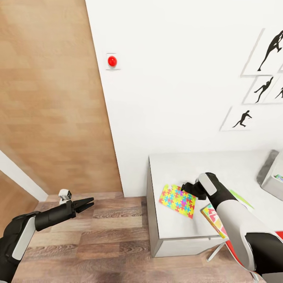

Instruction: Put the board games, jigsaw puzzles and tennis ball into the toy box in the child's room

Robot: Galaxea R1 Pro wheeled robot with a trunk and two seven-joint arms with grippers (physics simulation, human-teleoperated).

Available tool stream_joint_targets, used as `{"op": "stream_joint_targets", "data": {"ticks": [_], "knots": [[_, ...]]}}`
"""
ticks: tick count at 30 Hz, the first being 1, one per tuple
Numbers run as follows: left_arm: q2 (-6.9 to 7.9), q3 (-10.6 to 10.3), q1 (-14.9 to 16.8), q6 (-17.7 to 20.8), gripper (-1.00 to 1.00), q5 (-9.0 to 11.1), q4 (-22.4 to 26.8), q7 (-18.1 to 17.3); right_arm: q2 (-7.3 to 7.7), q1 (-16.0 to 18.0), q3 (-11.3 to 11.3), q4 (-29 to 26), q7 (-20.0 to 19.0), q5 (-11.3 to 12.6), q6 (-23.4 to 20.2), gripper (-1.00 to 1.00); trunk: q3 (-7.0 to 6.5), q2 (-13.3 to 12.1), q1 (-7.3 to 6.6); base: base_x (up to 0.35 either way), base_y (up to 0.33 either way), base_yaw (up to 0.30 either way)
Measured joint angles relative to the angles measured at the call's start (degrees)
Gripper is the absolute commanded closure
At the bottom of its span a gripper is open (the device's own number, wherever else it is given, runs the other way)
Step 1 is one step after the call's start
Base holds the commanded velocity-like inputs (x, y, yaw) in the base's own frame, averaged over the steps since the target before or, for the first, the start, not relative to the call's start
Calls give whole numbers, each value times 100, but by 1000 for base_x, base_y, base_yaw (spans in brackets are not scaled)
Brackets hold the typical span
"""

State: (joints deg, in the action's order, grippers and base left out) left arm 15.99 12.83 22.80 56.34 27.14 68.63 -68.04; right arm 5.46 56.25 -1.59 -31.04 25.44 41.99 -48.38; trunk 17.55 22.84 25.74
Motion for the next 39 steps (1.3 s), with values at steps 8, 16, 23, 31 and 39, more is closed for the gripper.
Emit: {"op": "stream_joint_targets", "data": {"ticks": [8,16,23,31,39], "knots": [[0,0,0,0,-100,-1,0,0,3,1,-2,-87,-14,35,42,-100,54,2,-1,0,0,0],[0,0,0,-1,-100,-1,0,0,4,1,-3,-104,-14,33,46,-100,62,2,-1,0,0,0],[0,0,0,-1,-100,-2,0,0,5,1,-3,-109,-11,37,43,-100,63,2,-1,0,0,0],[-7,1,-1,0,-100,-5,2,1,8,1,0,-156,-9,-161,15,-100,63,0,0,0,54,0],[-9,0,-1,0,-100,-1,1,1,7,1,1,-156,-12,-171,17,-100,63,0,1,-14,52,0]]}}
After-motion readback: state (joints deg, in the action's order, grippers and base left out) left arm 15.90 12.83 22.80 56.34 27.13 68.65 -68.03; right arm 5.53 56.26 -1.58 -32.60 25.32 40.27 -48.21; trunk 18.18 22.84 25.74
